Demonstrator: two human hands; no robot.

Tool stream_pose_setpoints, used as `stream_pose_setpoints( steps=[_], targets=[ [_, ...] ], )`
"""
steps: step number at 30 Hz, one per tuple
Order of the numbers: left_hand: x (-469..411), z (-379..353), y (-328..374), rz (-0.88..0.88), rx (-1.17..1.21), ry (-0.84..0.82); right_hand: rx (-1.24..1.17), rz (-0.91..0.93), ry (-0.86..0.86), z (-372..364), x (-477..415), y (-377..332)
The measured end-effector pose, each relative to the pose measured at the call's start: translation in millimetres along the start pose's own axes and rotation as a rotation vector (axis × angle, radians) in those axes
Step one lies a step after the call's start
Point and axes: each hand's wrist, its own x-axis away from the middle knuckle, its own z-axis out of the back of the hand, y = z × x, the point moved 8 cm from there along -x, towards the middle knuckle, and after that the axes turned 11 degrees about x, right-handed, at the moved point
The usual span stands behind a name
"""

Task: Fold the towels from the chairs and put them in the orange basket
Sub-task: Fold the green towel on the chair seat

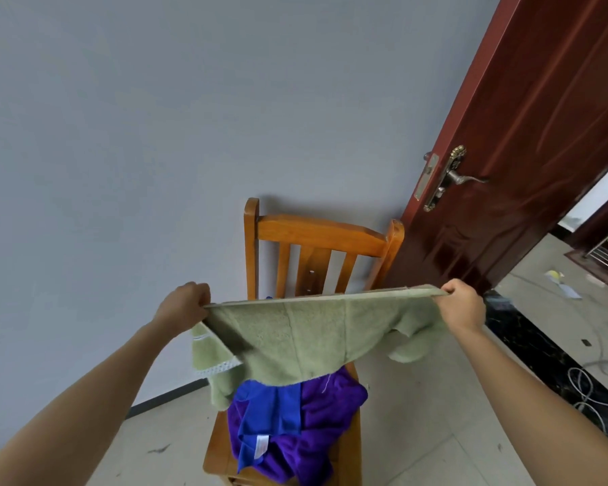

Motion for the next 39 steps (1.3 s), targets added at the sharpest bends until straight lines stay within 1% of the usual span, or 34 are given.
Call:
stream_pose_setpoints(
  steps=[2,5,7,9,15,17,20,22,23,26,28,31,33,34,36,37,39],
  targets=[
    [-5.8,11.0,-1.4,0.026,-0.014,0.107,0.018,-0.039,0.042,1.8,-4.0,1.5],
    [-10.5,30.9,5.9,-0.003,0.012,0.31,0.049,-0.072,0.086,3.3,-11.3,3.9],
    [-12.7,36.4,2.7,0.018,0.046,0.387,0.089,-0.063,0.089,1.6,-16.9,3.3],
    [-14.0,32.2,-9.0,0.094,0.078,0.387,0.121,-0.063,0.074,-2.9,-21.6,3.9],
    [-18.1,-15.2,-50.0,0.313,0.134,0.273,0.198,-0.105,-0.017,-31.2,-21.7,7.0],
    [-17.1,-27.6,-60.5,0.383,0.254,0.271,0.23,-0.094,-0.086,-48.5,-18.7,9.2],
    [-20.7,-41.6,-68.1,0.463,0.505,0.248,0.275,-0.04,-0.207,-72.1,-16.0,6.5],
    [-25.0,-46.2,-66.3,0.503,0.678,0.23,0.281,0.0,-0.247,-77.9,-18.2,-2.3],
    [-27.4,-44.4,-63.0,0.504,0.722,0.241,0.258,0.019,-0.245,-78.2,-21.1,-7.9],
    [-33.9,-28.4,-45.7,0.425,0.694,0.316,0.206,0.01,-0.161,-69.2,-30.8,-18.0],
    [-31.0,-17.4,-37.2,0.372,0.709,0.402,0.139,-0.057,-0.086,-59.7,-32.2,-16.0],
    [-17.1,-6.8,-38.4,0.337,0.743,0.551,0.044,-0.133,0.055,-44.0,-26.8,-8.7],
    [-5.0,-6.0,-42.0,0.297,0.765,0.625,0.044,-0.146,0.16,-36.3,-20.9,-1.2],
    [1.0,-7.4,-43.3,0.253,0.73,0.649,0.046,-0.141,0.212,-34.6,-16.0,2.9],
    [11.9,-22.2,-49.2,0.171,0.625,0.641,0.065,-0.108,0.279,-41.5,-4.5,16.2],
    [17.2,-36.0,-55.8,0.154,0.6,0.615,0.084,-0.094,0.279,-49.2,1.8,26.2],
    [33.0,-78.0,-79.0,0.206,0.562,0.511,0.127,-0.047,0.222,-75.5,19.4,52.2]
  ],
)
